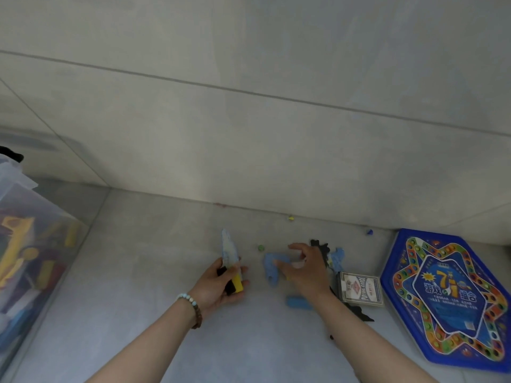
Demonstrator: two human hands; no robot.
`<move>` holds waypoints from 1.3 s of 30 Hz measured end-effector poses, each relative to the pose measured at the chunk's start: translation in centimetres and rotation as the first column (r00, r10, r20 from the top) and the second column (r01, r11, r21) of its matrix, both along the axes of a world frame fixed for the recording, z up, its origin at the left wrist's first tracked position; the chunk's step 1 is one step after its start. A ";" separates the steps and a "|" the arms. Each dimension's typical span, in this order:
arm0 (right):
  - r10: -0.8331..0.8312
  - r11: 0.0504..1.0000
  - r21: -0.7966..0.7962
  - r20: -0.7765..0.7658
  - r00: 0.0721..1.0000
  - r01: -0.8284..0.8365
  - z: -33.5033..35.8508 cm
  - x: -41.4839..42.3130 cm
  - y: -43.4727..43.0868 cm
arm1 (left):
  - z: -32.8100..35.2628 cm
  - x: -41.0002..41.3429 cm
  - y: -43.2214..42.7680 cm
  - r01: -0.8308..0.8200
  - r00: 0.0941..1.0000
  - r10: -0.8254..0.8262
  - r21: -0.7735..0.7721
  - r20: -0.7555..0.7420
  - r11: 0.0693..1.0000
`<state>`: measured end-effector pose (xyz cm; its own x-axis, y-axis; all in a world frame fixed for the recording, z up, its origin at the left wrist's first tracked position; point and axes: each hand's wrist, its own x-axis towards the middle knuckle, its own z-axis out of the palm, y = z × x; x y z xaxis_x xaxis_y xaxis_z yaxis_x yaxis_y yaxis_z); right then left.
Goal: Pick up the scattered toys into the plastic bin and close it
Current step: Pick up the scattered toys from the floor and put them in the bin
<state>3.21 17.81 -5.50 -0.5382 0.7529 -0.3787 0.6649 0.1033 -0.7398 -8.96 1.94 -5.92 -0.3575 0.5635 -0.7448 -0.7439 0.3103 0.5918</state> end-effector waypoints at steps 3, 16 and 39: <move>0.109 0.994 -0.004 0.040 0.993 -0.109 -1.1 0.6 -0.2 | -0.2 0.0 -0.3 -0.023 1.000 0.023 -0.020 -0.004 1.000; -0.123 0.943 -0.329 -0.211 0.970 0.048 0.7 -1.1 -1.0 | 0.0 0.0 0.5 -0.043 0.975 0.048 -0.028 0.218 0.999; 0.132 0.854 -0.489 -0.129 0.983 -0.179 11.3 -7.2 -3.6 | 11.0 -6.3 -7.0 0.017 0.918 -0.030 -0.037 -0.394 0.999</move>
<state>-4.03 14.23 5.84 -0.6807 0.3812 -0.6256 0.6015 -0.1965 -0.7743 -15.26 -5.06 5.07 -0.6132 0.5535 -0.5636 -0.4441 0.3486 0.8254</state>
